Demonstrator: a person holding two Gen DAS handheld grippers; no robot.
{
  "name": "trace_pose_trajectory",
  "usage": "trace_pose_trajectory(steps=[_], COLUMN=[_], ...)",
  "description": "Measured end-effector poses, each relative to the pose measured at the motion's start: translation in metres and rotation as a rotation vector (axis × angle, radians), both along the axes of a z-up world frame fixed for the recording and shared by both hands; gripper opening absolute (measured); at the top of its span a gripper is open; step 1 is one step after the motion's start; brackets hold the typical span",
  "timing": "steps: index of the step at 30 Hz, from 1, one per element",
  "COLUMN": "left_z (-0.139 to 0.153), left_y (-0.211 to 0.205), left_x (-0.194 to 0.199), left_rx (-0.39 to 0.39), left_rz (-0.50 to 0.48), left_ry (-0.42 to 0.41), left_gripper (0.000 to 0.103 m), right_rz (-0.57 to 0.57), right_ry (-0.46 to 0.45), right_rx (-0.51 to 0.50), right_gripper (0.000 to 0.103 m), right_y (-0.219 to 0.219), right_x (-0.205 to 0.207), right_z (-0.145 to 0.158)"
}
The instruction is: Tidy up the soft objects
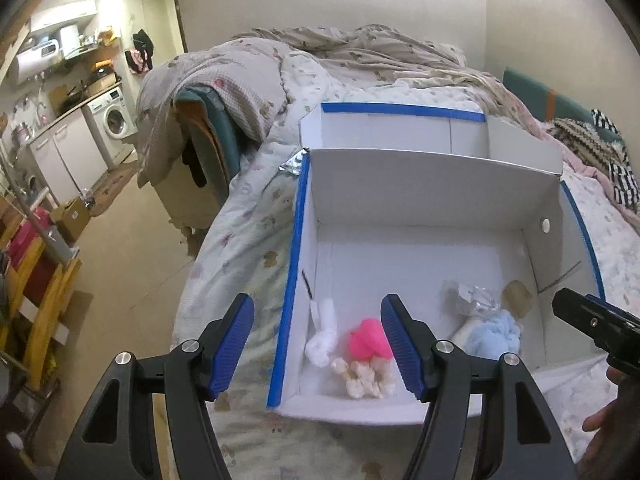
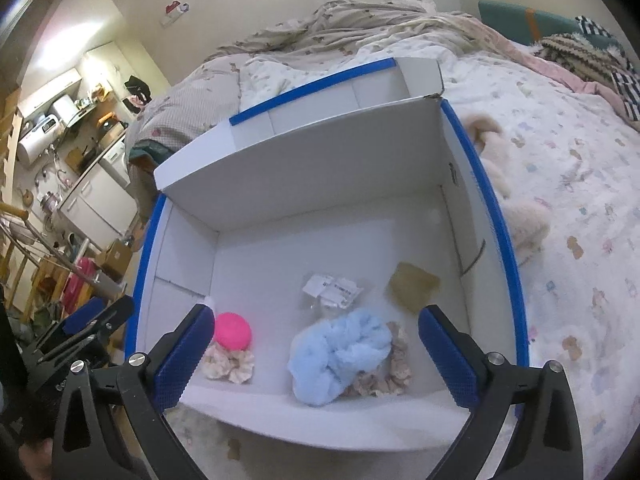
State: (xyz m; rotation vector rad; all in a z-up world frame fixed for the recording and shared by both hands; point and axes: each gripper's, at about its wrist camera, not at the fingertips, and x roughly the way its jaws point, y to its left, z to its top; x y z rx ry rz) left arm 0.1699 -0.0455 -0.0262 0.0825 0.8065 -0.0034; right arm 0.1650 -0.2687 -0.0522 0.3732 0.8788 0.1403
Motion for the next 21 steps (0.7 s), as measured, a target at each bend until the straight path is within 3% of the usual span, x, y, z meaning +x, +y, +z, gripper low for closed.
trace_pose_trajectory(steps=[14, 21], left_z=[0.013, 0.014], left_y=[0.025, 0.036], left_x=[-0.061, -0.085], left_rx=[-0.015, -0.045], left_rz=[0.025, 0.03], left_ry=[-0.036, -0.008], left_gripper=[0.063, 0.063], right_rz=[0.032, 0.019], right_ry=[-0.022, -0.034], right_rx=[-0.036, -0.037], right_gripper=[0.103, 0.103], right_y=[0.006, 0.007], right_x=[-0.051, -0.079], right_z=[0.011, 0.015])
